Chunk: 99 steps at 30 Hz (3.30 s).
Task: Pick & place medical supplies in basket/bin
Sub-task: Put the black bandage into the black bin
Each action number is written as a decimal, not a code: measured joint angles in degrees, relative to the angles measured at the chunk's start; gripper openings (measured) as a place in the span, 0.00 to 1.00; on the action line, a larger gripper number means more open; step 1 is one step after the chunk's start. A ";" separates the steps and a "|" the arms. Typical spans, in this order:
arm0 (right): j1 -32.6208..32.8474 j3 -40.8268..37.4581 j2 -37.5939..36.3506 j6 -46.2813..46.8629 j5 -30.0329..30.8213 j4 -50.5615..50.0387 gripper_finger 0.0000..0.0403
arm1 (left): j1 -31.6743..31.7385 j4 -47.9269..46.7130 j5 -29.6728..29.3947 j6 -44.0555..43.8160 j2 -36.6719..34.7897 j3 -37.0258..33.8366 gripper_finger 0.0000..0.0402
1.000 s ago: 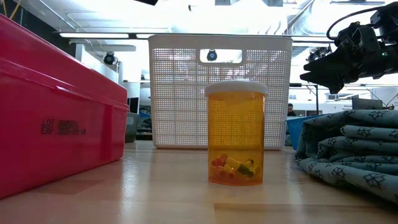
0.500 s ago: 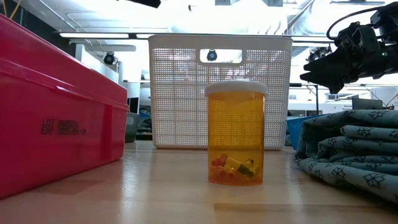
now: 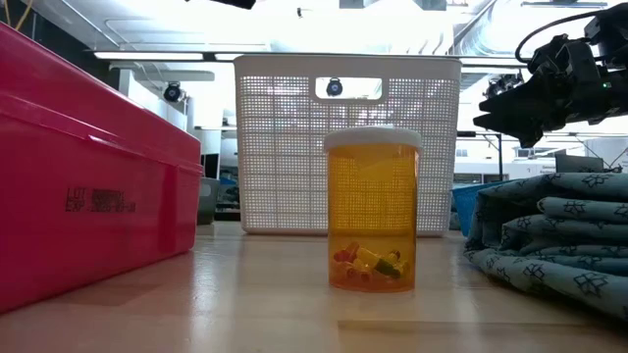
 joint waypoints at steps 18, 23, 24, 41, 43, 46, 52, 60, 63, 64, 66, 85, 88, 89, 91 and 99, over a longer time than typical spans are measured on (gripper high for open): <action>-0.01 -0.01 0.01 0.00 0.00 0.01 0.48 | 0.00 0.29 0.04 0.13 0.02 0.02 0.54; -0.01 -0.01 0.00 0.00 0.00 0.01 0.48 | 0.00 0.30 0.04 0.15 0.04 0.00 0.54; 0.01 -0.01 0.02 0.00 0.00 0.01 0.48 | 0.00 0.30 0.04 0.15 0.04 0.02 0.54; 0.00 0.00 0.00 0.59 -0.07 0.29 0.48 | 0.00 0.31 0.06 0.13 0.04 0.02 0.54; 0.01 -0.01 0.02 1.63 -0.22 0.72 0.48 | 0.00 0.30 0.06 0.11 0.04 0.02 0.54; 0.01 0.01 0.01 2.83 -0.22 1.68 0.48 | 0.00 0.30 0.07 0.11 0.04 0.02 0.54; 0.00 0.00 0.02 1.22 -0.20 2.92 0.48 | 0.00 0.32 0.07 0.11 0.04 0.00 0.54; 0.01 0.46 0.00 -1.33 -6.89 3.34 0.48 | 0.00 0.30 0.07 0.09 0.04 0.02 0.54; 0.45 2.24 0.02 -2.52 -7.62 3.47 0.48 | 0.00 0.32 0.07 0.09 0.04 0.02 0.54; 0.85 2.88 -0.02 -3.16 -7.58 3.51 0.48 | 0.00 0.32 0.07 0.09 0.04 0.02 0.54; 1.77 4.10 0.02 -3.98 -7.06 2.20 0.48 | 0.00 0.32 0.07 0.09 0.07 0.02 0.54; 14.48 24.87 13.15 -4.57 5.89 -23.24 0.48 | -0.01 0.32 0.07 0.09 0.07 0.02 0.54; 16.97 28.16 17.91 -1.07 8.51 -28.04 0.48 | 0.00 0.32 0.07 0.09 0.07 0.02 0.54; 17.71 29.39 19.48 0.48 9.14 -29.41 0.48 | 0.00 0.32 0.07 0.09 0.07 0.02 0.54; 18.95 32.38 22.60 3.56 10.19 -32.01 0.48 | 0.00 0.32 0.07 0.09 0.07 0.02 0.54; 22.42 45.69 33.71 15.31 14.04 -48.03 0.48 | 0.00 0.32 0.07 0.09 0.07 0.01 0.54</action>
